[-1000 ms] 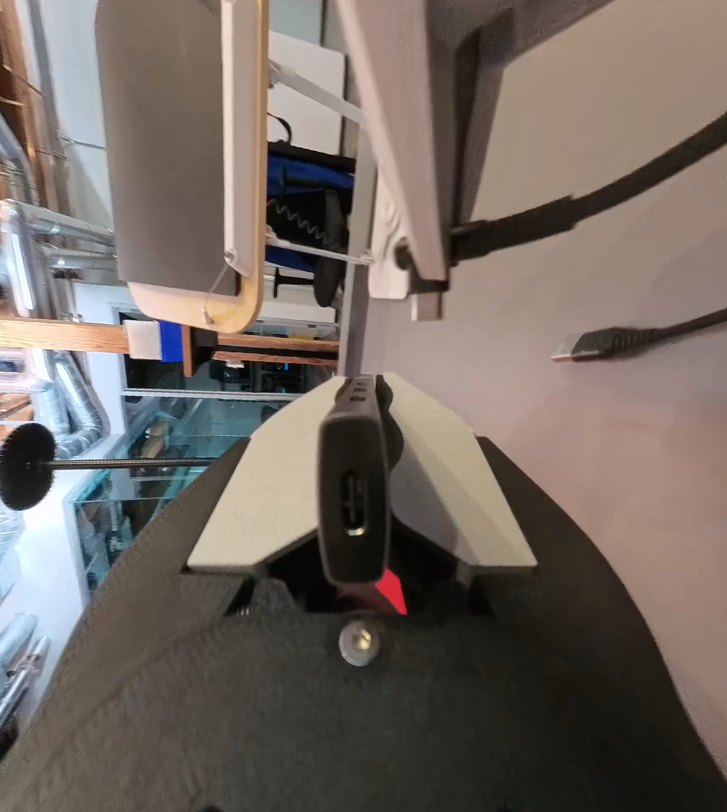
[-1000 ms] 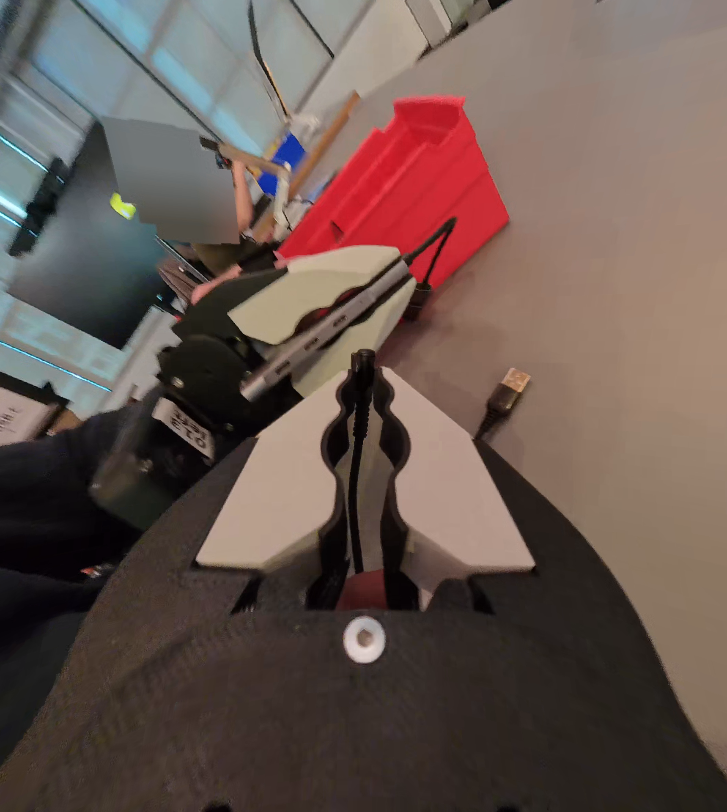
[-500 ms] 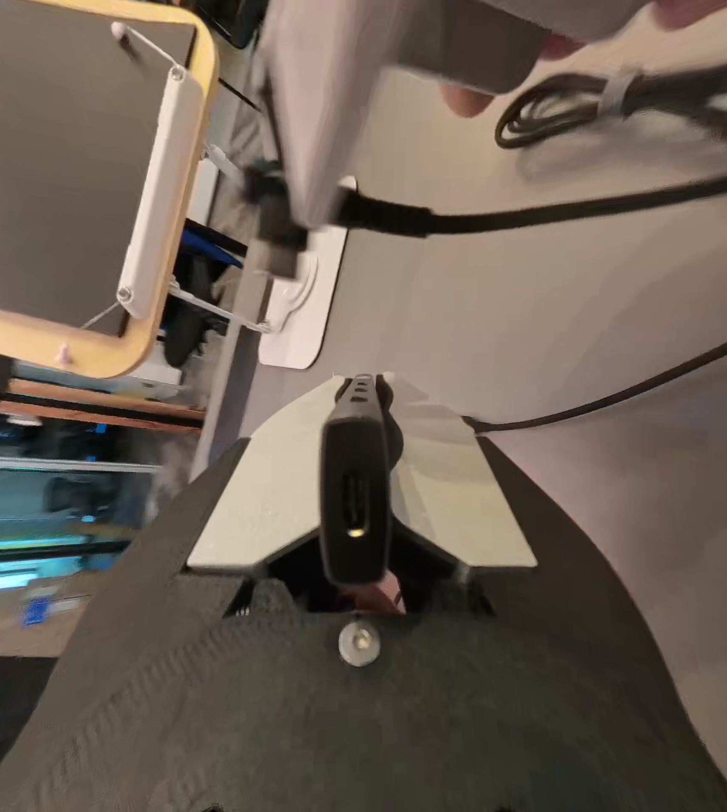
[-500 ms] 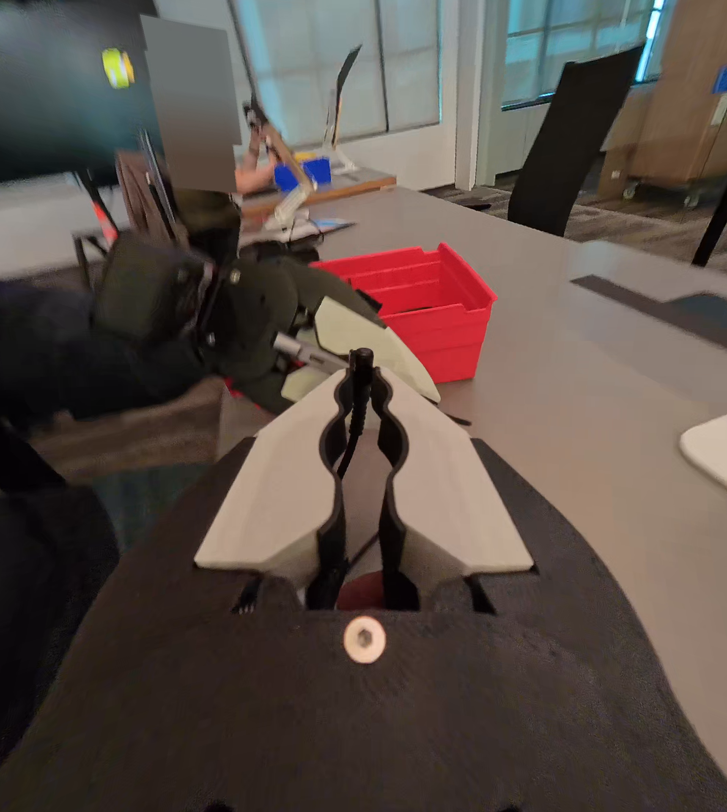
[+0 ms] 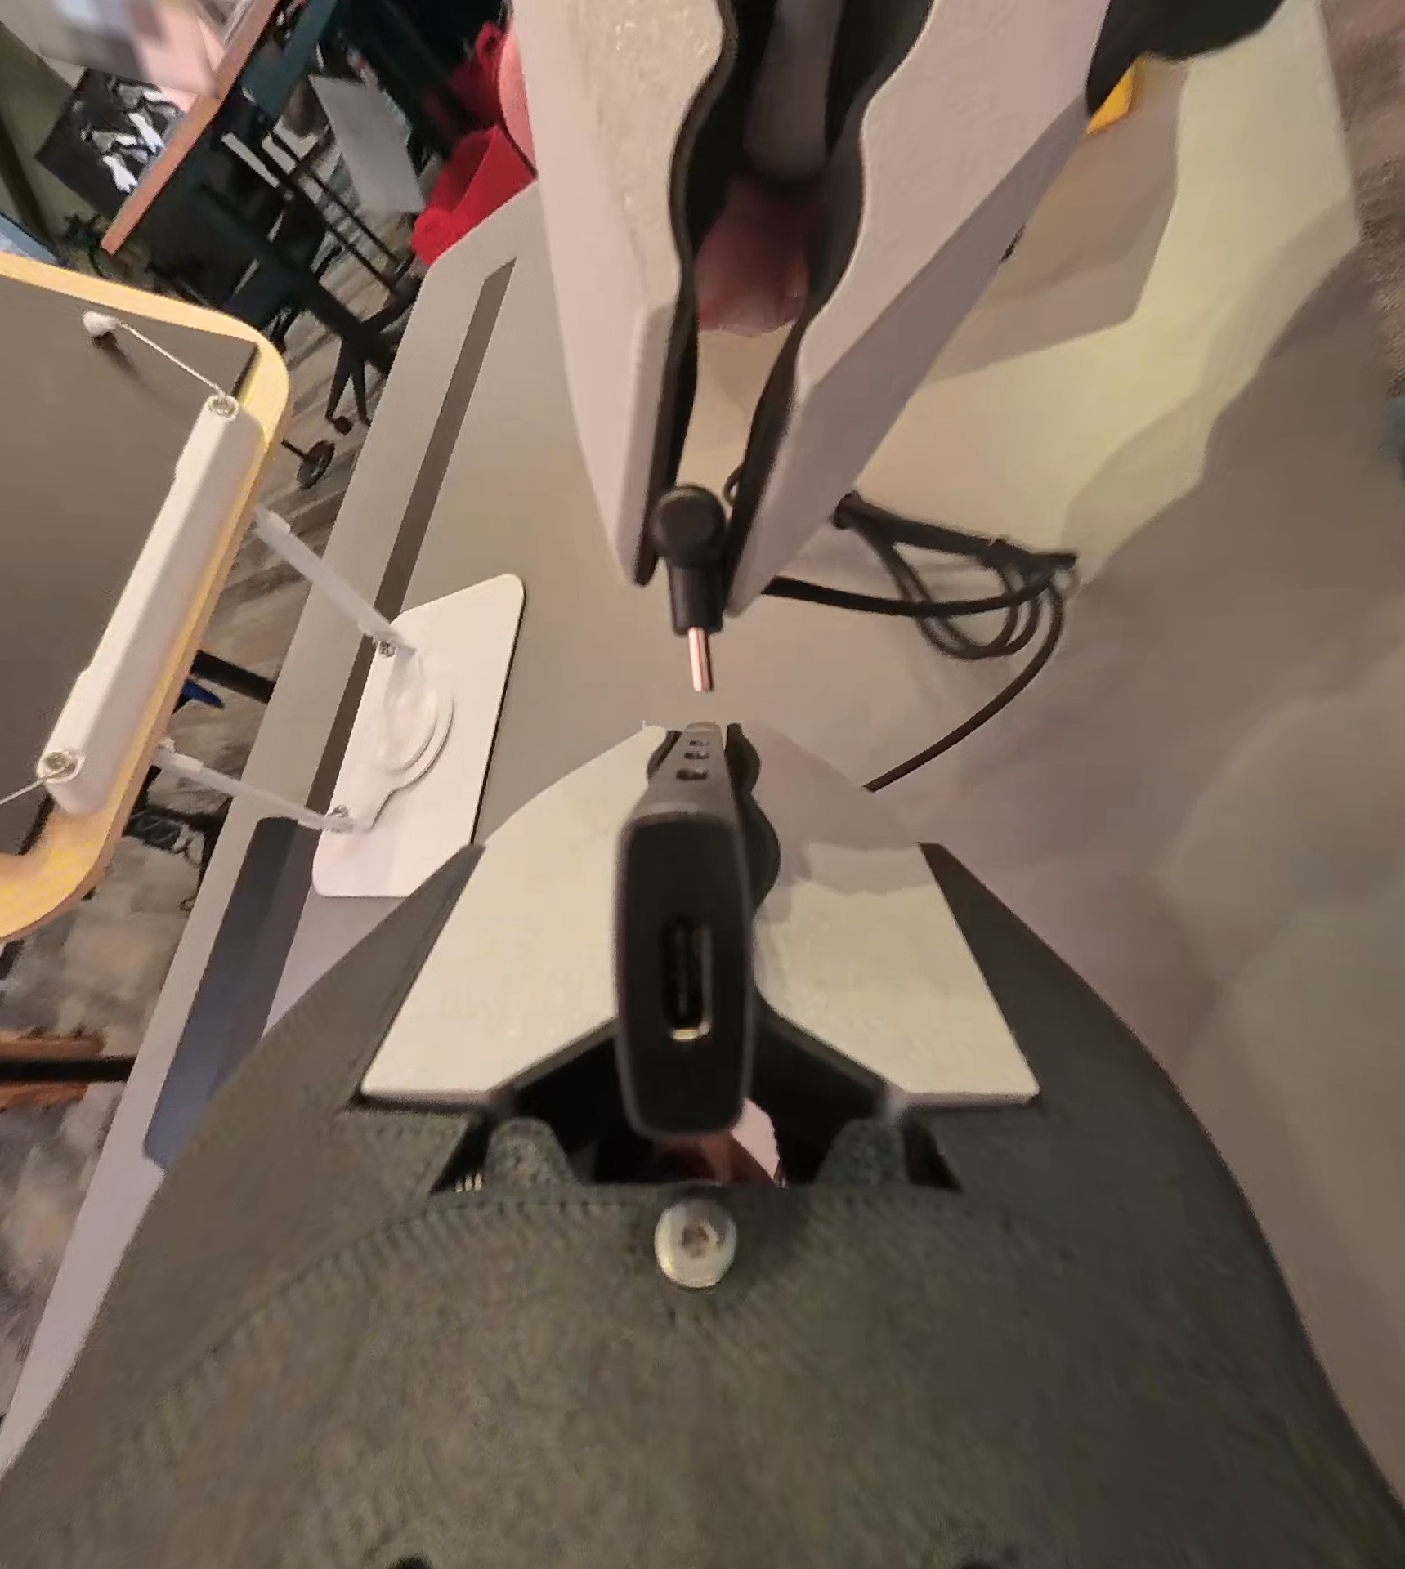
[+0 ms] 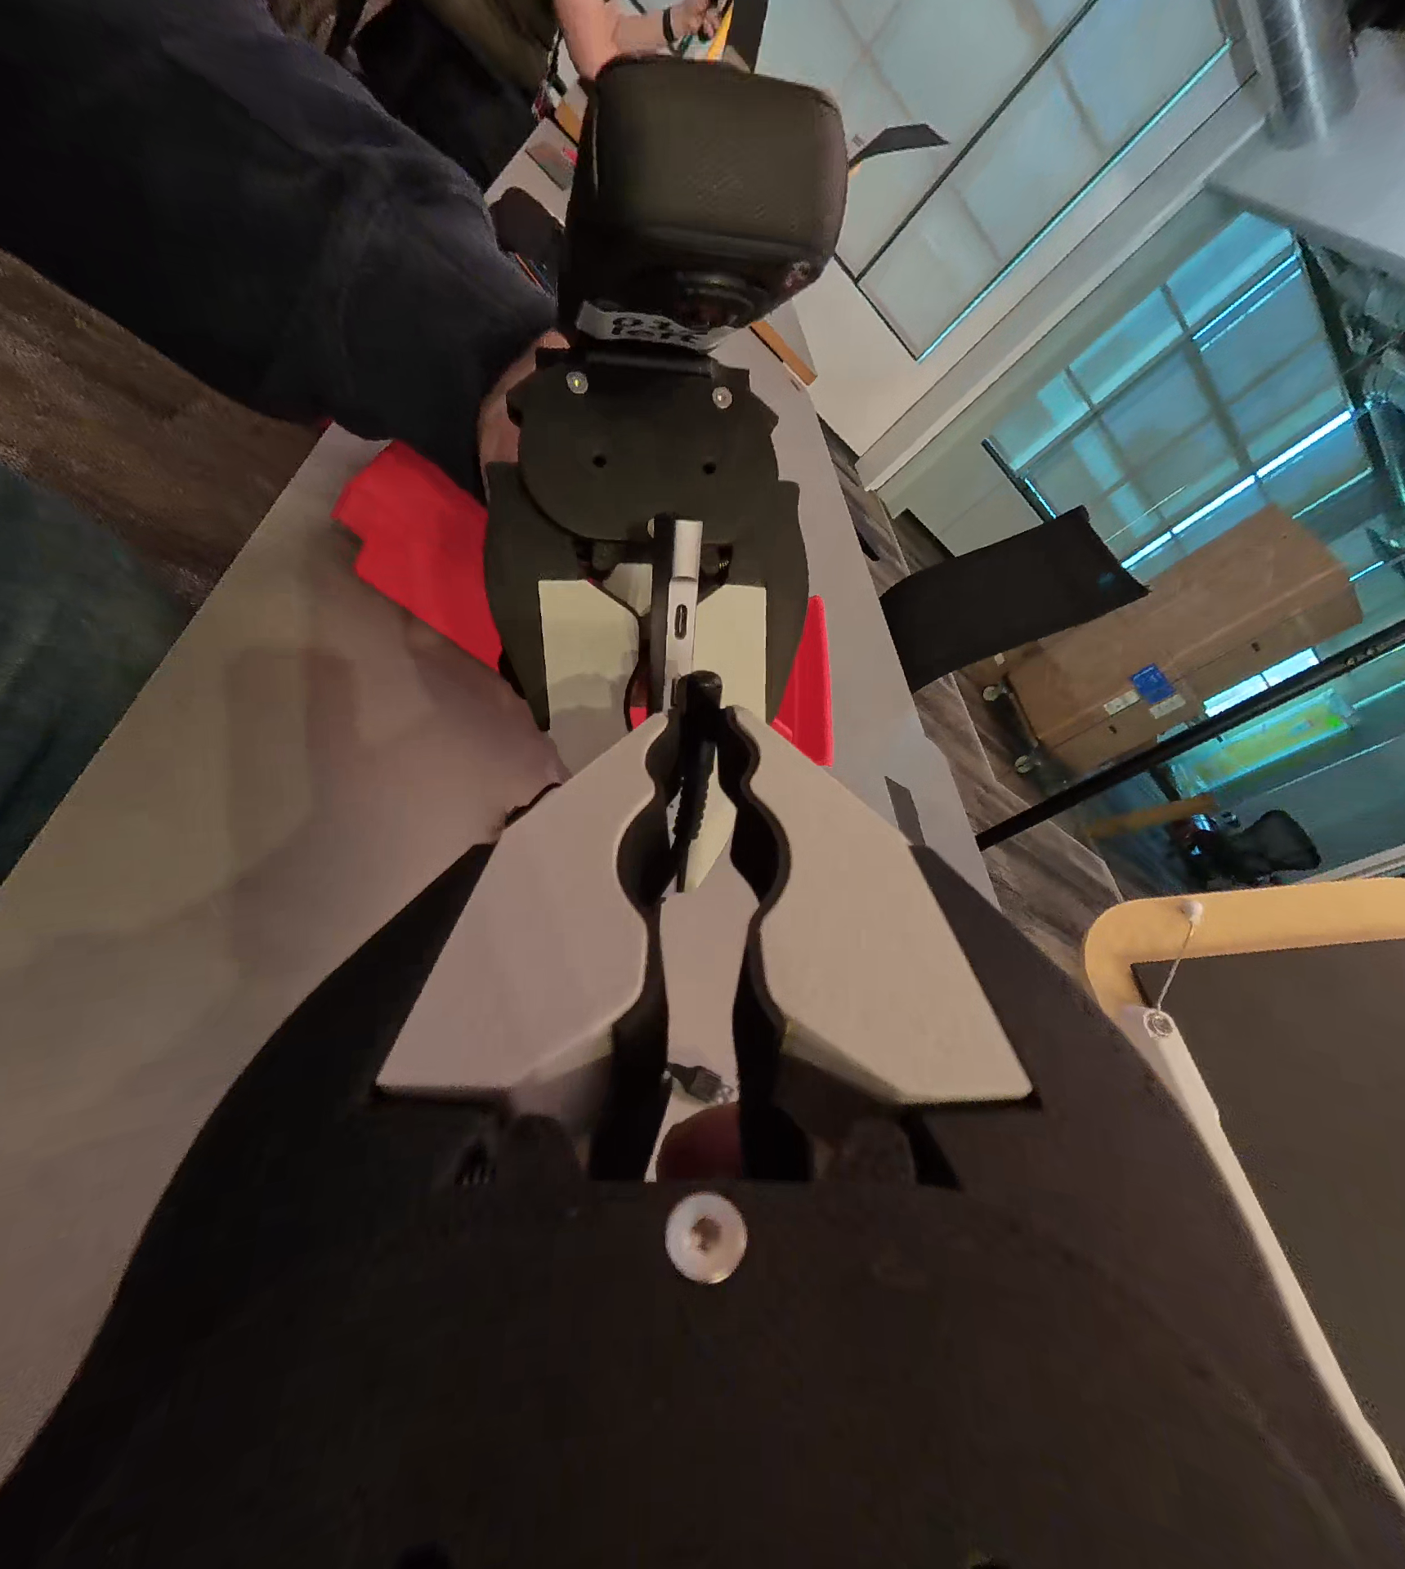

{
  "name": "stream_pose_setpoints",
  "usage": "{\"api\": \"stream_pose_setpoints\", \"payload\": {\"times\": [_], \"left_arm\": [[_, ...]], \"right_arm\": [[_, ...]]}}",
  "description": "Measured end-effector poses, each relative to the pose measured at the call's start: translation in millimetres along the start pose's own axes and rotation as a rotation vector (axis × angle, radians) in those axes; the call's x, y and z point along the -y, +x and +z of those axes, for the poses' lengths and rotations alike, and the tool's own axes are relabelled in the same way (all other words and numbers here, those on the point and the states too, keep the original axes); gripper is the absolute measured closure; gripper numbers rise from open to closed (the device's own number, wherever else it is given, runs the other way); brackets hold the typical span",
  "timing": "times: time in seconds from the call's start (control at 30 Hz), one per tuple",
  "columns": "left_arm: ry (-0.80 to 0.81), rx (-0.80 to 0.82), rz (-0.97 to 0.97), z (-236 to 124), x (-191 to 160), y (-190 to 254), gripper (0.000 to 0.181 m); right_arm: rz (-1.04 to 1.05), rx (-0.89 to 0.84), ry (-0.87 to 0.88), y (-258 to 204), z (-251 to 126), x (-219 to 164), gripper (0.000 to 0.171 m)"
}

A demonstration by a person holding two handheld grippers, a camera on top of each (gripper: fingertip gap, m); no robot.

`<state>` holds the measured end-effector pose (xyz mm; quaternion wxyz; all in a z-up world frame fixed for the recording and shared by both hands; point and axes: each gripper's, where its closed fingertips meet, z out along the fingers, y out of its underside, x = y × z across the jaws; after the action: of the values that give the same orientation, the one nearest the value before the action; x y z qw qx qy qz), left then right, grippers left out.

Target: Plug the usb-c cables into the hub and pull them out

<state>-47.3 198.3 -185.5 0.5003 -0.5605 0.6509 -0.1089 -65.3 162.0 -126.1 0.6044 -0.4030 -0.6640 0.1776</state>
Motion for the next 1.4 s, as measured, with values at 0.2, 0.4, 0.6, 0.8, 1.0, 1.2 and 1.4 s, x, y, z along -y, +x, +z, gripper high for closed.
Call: {"api": "stream_pose_setpoints", "payload": {"times": [0.2, 0.4, 0.6, 0.8, 1.0, 1.2, 1.4], "left_arm": [[-0.004, -0.002, -0.020, 0, 2, 0, 0.171], [-0.019, 0.009, -0.035, 1, 3, -2, 0.172], [-0.059, 0.026, -0.034, 3, 2, -3, 0.172], [-0.101, 0.052, -0.033, 4, -2, -5, 0.172], [-0.130, 0.076, -0.013, 5, -2, -5, 0.172], [-0.144, 0.073, -0.017, 6, -4, -2, 0.171], [-0.196, 0.126, 0.056, 8, -10, -8, 0.172]], "right_arm": [[-0.001, -0.011, -0.010, -1, 6, 0, 0.166], [-0.019, -0.034, -0.053, 2, 7, -2, 0.166], [-0.064, -0.041, -0.154, 0, 8, -6, 0.166], [-0.114, -0.058, -0.234, 0, 8, -10, 0.166], [-0.142, -0.035, -0.274, -2, 7, -11, 0.166], [-0.157, -0.017, -0.293, -6, 8, -15, 0.167], [-0.082, -0.022, -0.229, -4, 8, -19, 0.166]]}}
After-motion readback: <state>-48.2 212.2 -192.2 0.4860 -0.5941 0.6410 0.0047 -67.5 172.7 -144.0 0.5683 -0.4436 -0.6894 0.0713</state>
